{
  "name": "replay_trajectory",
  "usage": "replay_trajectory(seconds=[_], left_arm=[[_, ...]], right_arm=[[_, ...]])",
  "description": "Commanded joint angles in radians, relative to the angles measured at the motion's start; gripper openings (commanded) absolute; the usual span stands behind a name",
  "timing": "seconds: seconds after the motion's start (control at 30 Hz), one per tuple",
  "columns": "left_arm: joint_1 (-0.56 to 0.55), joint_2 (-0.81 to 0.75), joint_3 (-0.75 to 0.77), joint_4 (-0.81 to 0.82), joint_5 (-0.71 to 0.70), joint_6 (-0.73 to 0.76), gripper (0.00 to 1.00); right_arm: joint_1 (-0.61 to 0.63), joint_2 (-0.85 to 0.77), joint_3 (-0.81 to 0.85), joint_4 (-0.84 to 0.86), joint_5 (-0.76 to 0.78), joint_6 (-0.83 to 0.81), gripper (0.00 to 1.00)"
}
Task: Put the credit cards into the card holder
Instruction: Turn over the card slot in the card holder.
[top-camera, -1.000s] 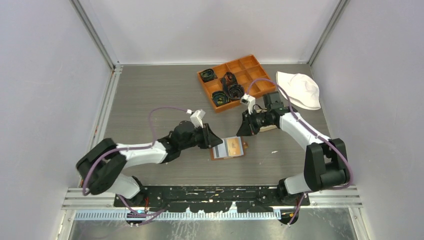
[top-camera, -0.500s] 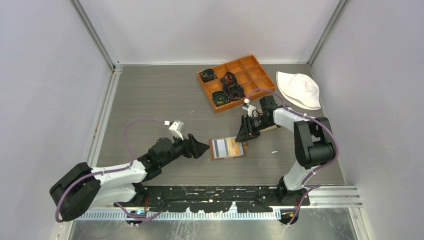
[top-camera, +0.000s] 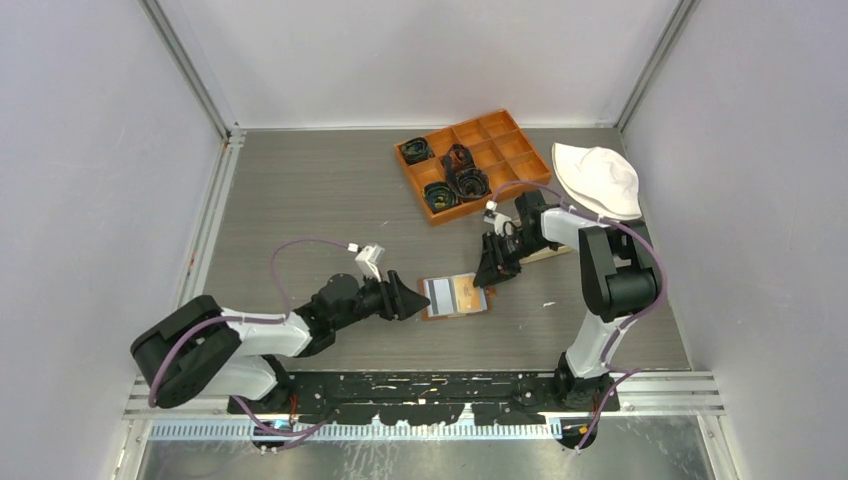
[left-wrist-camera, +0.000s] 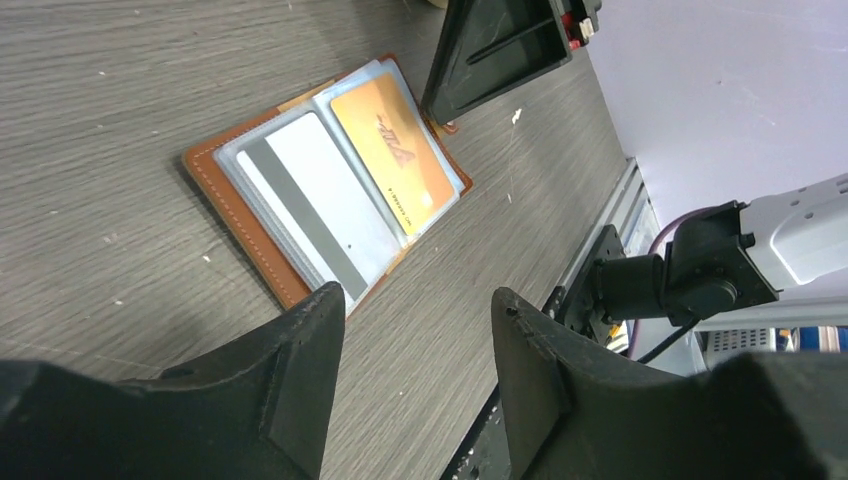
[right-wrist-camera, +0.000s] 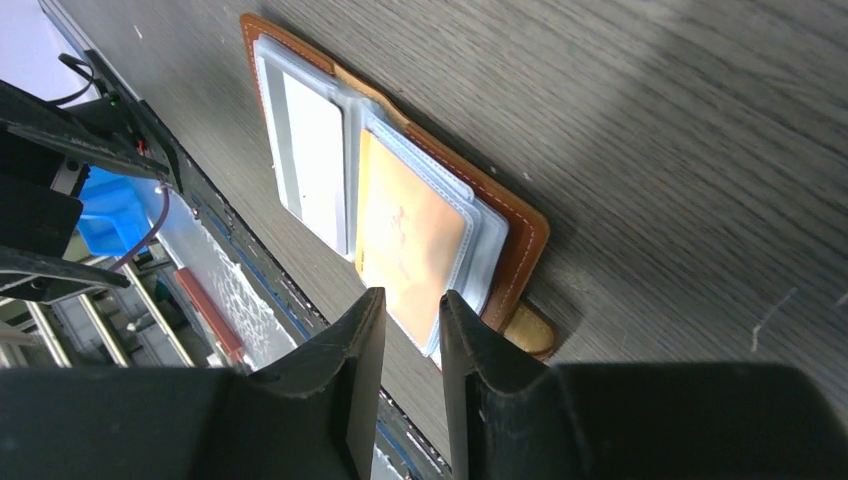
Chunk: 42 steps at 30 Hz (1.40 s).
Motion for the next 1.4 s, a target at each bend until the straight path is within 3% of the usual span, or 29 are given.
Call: replay_trajectory(seconds=[0.0,0.37,0.7,1.37], left_arm=[[-0.020,0.053,0.063,0.136,0.027,-0.017,0.56],[-0.043,0.263,0.161,0.211,0.053,-0.040,0.47],[-0.043,0.433,0.249,0.214,0.058,-0.052,0.43],[-0.038,0.447,0.274,0.155,0.053,-0.032,0.47]], right_arm=[[-0.004,0.025,0.046,-0.038,-0.004,-0.017,0.32],[-0.006,0.097,0.077,-0.074,-0.023,-0.022,0.33],[-0.022,0.121,0.096,-0.105,-0.146,-0.038,0.31],[-0.026,0.142,0.099,-0.131,-0.387,-0.058,0.29]])
